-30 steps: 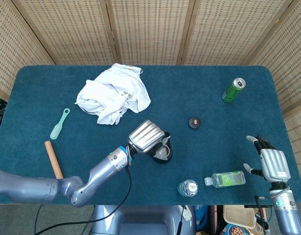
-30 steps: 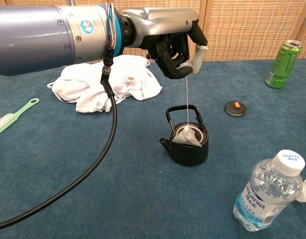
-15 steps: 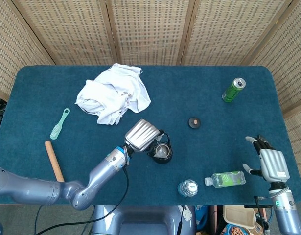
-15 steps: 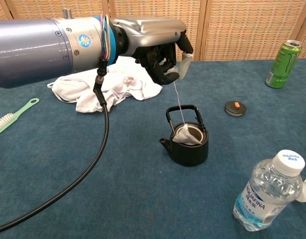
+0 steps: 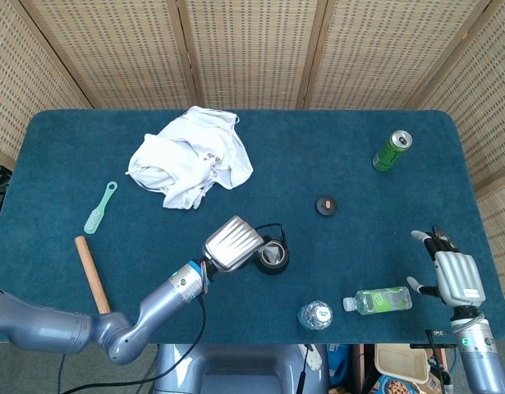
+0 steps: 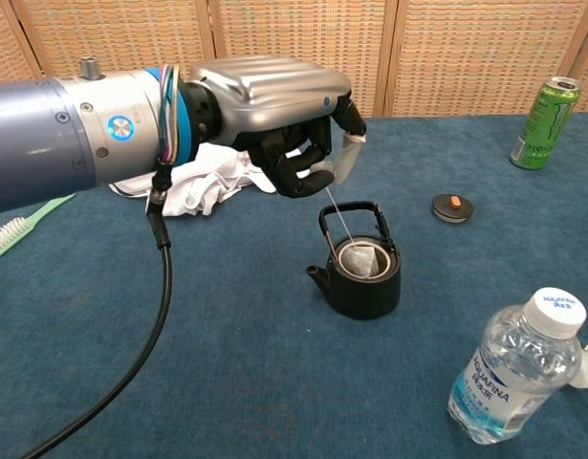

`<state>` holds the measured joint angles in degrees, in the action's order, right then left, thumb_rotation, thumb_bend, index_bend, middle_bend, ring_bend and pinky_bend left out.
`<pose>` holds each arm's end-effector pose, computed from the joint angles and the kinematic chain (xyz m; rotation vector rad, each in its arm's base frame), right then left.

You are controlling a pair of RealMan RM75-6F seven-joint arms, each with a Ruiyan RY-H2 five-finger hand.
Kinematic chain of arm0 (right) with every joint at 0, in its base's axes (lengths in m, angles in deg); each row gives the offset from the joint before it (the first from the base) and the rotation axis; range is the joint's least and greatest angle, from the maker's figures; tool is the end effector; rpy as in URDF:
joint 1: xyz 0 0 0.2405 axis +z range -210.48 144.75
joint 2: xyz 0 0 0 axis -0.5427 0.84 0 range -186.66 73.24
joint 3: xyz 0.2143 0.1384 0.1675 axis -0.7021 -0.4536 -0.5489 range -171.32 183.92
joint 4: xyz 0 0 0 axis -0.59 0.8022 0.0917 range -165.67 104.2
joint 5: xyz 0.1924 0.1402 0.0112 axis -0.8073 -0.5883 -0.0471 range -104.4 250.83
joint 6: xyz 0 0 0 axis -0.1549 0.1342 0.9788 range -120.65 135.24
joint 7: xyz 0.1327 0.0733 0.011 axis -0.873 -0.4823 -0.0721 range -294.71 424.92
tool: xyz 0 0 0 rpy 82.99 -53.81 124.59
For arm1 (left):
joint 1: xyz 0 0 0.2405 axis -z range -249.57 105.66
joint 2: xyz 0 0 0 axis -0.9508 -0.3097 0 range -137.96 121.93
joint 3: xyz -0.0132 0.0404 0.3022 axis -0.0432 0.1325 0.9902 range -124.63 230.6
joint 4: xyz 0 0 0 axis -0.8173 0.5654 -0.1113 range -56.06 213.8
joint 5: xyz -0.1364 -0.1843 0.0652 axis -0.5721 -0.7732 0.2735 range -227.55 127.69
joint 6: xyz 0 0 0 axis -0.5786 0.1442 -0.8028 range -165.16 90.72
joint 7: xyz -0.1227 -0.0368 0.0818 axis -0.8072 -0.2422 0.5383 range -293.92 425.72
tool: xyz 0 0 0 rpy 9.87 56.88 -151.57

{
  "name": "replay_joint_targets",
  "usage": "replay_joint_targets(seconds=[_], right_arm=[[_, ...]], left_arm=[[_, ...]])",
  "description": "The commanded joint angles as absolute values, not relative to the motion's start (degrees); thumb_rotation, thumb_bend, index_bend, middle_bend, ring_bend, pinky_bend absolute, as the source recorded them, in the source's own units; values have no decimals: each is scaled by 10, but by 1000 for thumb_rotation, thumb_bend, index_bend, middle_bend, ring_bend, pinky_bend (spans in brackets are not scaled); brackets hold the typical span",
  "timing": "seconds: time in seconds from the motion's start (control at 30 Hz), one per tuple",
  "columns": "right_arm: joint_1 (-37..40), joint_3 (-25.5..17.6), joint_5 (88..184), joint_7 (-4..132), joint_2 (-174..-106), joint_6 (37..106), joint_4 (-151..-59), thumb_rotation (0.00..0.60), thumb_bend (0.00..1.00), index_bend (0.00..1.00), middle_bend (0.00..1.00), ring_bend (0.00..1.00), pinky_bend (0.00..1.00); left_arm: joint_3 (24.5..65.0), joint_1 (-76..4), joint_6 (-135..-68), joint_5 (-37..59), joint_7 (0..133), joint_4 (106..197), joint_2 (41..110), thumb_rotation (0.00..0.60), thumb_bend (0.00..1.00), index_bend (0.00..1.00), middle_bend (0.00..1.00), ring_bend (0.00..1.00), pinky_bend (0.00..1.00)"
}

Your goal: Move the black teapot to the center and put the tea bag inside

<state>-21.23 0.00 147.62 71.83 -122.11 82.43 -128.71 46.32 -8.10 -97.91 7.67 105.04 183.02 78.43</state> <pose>-0.3450 -0.2461 0.1288 1.3777 -1.0270 0.8449 -0.0061 0.3490 -0.0459 -2.2104 -0.5041 -1.0655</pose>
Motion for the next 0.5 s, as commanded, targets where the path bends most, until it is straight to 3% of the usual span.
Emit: replay_joint_targets(seconds=[0.03,0.33,0.5], right_arm=[[-212,1,1477,718,-1221,823,-1287,600,331,239,302,303,486],[-212,0,1475,719,-1217,822,-1290,600,331,239,302,303,486],[-214,0,1474,720,-1215,822,-1292,600,331,239,302,303,486]], left_arm=[[479,-92,-987,103,1052,1834,784,600,518,593,822,817,791],[511,-113,-995,150,1083,1826,792,600,519,550,811,802,788],[526,-120,-994,147,1129,1825,798,600,517,413,799,793,785]])
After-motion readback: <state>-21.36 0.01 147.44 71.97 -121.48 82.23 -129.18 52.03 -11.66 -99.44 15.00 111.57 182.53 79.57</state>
